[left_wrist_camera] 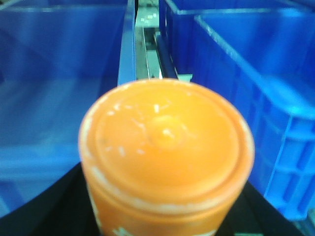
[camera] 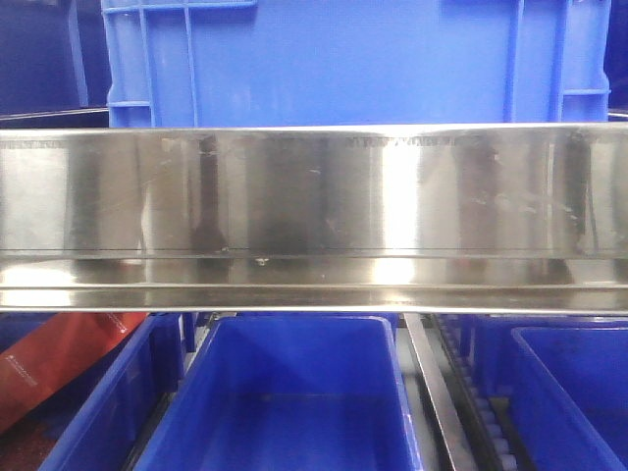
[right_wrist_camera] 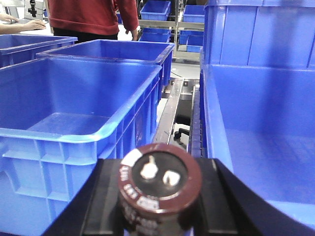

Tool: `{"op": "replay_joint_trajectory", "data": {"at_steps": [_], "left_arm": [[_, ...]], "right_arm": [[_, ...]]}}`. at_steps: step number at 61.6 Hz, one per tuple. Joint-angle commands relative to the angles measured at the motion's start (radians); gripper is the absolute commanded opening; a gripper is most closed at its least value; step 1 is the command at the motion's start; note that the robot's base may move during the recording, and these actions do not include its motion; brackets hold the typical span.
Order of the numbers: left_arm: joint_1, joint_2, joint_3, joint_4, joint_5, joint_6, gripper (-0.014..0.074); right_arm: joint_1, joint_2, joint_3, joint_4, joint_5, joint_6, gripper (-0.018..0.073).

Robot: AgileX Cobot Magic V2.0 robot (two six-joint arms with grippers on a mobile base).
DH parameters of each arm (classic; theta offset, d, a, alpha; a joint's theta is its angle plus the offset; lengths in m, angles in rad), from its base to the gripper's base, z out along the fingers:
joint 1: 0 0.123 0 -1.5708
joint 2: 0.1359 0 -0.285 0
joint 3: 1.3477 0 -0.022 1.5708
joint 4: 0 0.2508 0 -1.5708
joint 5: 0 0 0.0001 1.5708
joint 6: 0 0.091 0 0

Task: Place cylindrical capacitor in blue bin on shelf
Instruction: 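Move both held cylinders over the blue bins on the shelf, then open the left gripper to drop the orange cylinder into a blue bin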

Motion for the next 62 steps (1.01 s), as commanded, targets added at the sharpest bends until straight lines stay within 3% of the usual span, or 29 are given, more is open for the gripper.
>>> {"op": "replay_joint_trajectory", "data": {"at_steps": [1, 9, 22, 35, 44, 56, 62], "left_arm": [[-0.024, 0.044, -0.066, -0.004, -0.036, 0.025, -0.0111], [-0.131, 0.162, -0.2, -0.004, -0.023, 0.076, -0.0111], [-0.311, 0.427, -0.459, -0.004, -0.003, 0.076, -0.0111], [-0.439, 0.715, -0.679, -0.004, 0.014, 0.076, -0.0111], [-0.473, 0.879, -0.786, -0.004, 0.016, 0.076, -0.0111], [-0.473, 1.024, -0.834, -0.008, 0.023, 0.076, -0.0106], [-0.473, 1.065, -0.834, -0.008, 0.027, 0.076, 0.0006]], "right_arm": [[0.002, -0.003, -0.008, -0.008, -0.024, -0.005, -0.0162], [0.002, -0.003, -0.008, -0.008, -0.036, -0.005, -0.0162], [0.002, -0.003, -0.008, -0.008, -0.036, -0.005, -0.0162], [0.002, -0.003, -0.008, -0.008, -0.038, -0.005, -0.0162], [0.002, -0.003, -0.008, -0.008, -0.038, -0.005, -0.0162], [0.002, -0.003, -0.008, -0.006, -0.038, -0.005, -0.0162], [0.002, -0.003, -0.008, -0.006, -0.038, -0.005, -0.0162]]}}
